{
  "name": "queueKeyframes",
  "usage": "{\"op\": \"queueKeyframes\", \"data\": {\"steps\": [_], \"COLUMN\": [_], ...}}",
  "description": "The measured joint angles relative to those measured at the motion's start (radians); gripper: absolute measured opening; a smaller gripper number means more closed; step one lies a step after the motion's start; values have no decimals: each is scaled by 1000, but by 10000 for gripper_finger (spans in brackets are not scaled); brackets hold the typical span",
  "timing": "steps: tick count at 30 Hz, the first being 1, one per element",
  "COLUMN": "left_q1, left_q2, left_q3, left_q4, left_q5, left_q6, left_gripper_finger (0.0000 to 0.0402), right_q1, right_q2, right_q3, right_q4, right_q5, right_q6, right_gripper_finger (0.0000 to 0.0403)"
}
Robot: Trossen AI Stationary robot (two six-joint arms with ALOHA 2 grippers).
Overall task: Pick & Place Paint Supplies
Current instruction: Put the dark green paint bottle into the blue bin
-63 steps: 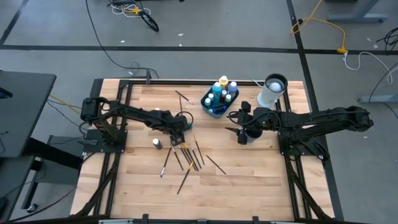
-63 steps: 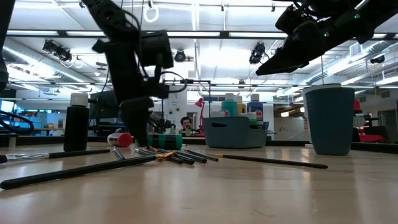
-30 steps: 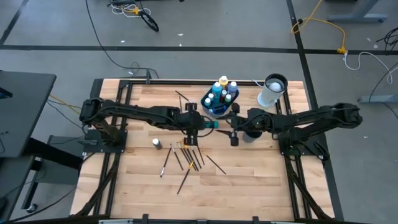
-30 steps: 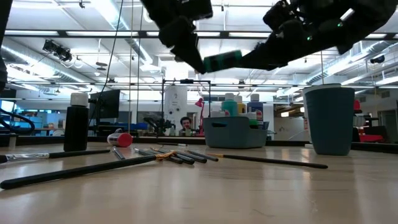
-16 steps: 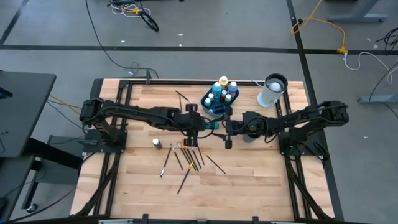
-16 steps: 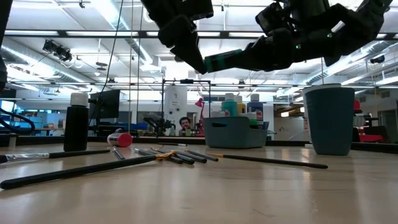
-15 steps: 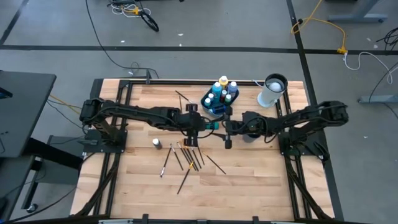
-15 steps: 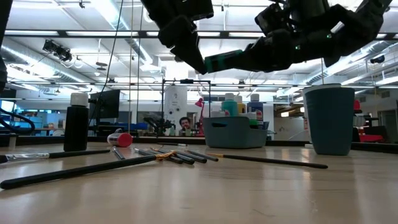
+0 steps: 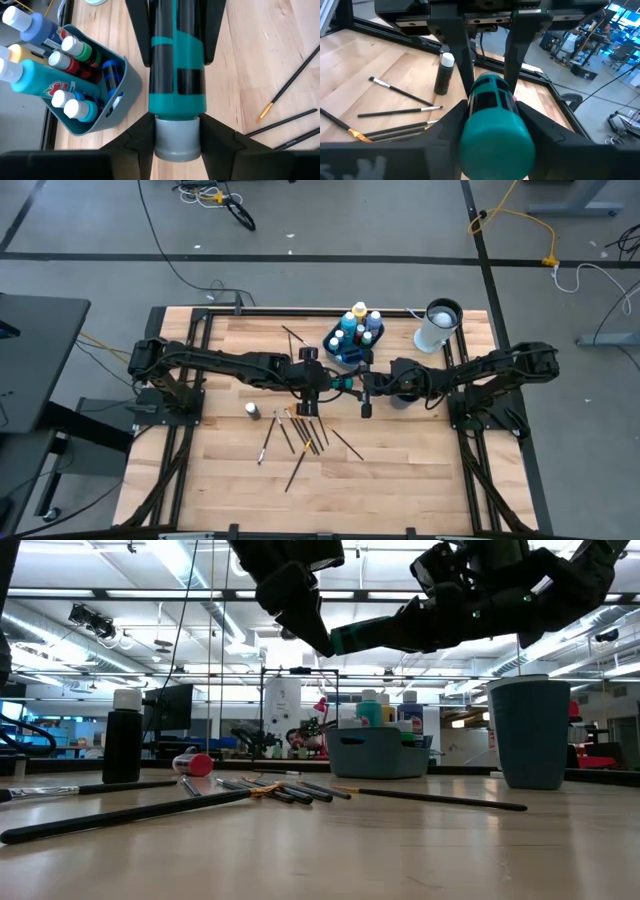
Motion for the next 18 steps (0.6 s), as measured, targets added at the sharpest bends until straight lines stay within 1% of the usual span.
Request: {"op": "queueKeyframes", "data": {"steps": [4,7,10,12,15,18], "left_q1": [-2,-13,-29,-43,-63,-66], "left_q2": [-3,-7,-38,-85,-186,-305], "left_q3": [0,30,74,85,89,55], "left_q4": [5,-28,-77,-77,-35,48], "left_q5": [-6,-52,-88,-106,-139,-138], "left_q6": [-56,-57,-62,-43,-17,4], "left_gripper_finger": [159,178,192,198,202,202], "right_q1": [0,0,0,1,1,1], "right_q2": [-7,-33,-85,-132,-197,-266], "right_q3": [0,0,0,0,-1,-1], "right_q4": [-3,-7,-7,-8,-15,-10], "right_q5": [-7,-6,-10,-2,54,69], "right_q6": [2,10,26,32,27,-42], "right_gripper_finger": [139,151,157,156,151,148]}}
